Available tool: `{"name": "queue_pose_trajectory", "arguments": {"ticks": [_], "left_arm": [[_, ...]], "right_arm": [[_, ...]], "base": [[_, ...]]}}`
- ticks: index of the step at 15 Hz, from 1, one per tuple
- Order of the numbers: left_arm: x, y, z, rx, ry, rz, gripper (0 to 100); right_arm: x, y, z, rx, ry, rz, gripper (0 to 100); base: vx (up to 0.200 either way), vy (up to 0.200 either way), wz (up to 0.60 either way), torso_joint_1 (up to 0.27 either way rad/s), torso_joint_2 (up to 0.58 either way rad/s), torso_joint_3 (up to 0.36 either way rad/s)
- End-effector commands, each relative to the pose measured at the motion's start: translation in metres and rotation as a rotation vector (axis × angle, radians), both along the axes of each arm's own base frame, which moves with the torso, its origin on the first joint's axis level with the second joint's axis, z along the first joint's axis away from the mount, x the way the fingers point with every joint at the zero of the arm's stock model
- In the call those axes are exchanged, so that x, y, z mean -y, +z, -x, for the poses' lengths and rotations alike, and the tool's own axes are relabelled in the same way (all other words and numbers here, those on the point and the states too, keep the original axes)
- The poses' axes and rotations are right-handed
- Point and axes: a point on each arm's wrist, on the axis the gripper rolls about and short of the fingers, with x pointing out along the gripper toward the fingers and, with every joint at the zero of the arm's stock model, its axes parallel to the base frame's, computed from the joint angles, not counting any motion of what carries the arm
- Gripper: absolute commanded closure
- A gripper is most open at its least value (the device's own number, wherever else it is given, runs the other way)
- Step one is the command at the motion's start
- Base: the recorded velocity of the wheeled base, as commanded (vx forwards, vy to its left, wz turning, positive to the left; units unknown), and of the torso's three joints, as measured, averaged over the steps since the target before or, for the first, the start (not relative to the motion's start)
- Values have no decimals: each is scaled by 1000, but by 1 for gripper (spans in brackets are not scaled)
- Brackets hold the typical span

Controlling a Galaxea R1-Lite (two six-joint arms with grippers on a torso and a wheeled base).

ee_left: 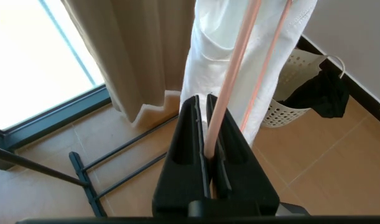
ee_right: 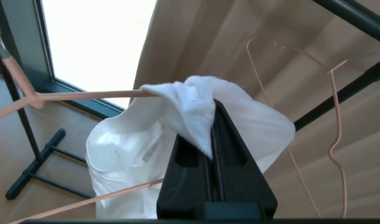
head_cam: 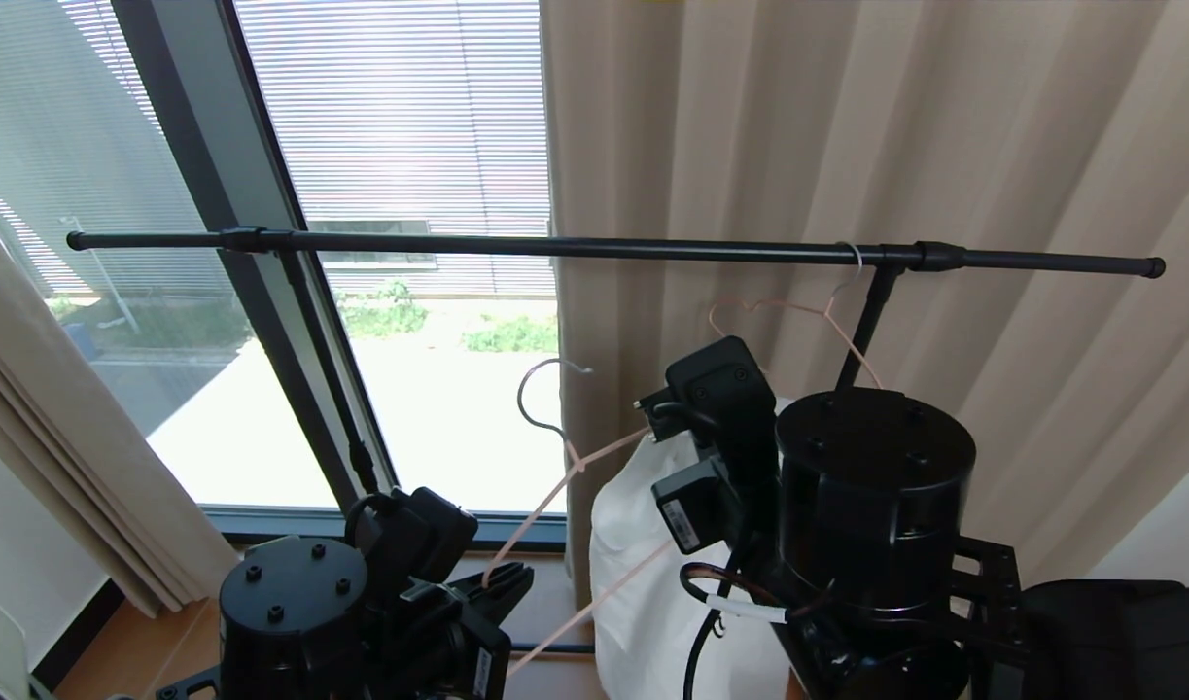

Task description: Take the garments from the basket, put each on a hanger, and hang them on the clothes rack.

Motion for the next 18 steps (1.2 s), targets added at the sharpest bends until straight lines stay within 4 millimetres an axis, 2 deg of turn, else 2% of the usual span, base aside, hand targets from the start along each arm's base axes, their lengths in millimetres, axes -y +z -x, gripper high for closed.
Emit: {"name": "queue_pose_trajectory", "arguments": {"ticks": [1,14,18], "left_arm": [[1,0,2,0,-9,0,100],[2,2,3,12,-16,12,100],[1,3,5,56,-27,37,100]], "right_arm": [[-6,2,7,2,27,-19,100],[-36,17,44,-3,156,-196,100],[-42,12,45,-11,160,-197,100]], "base": [[0,0,0,0,0,0],[0,0,0,0,0,0],[0,0,0,0,0,0]]}}
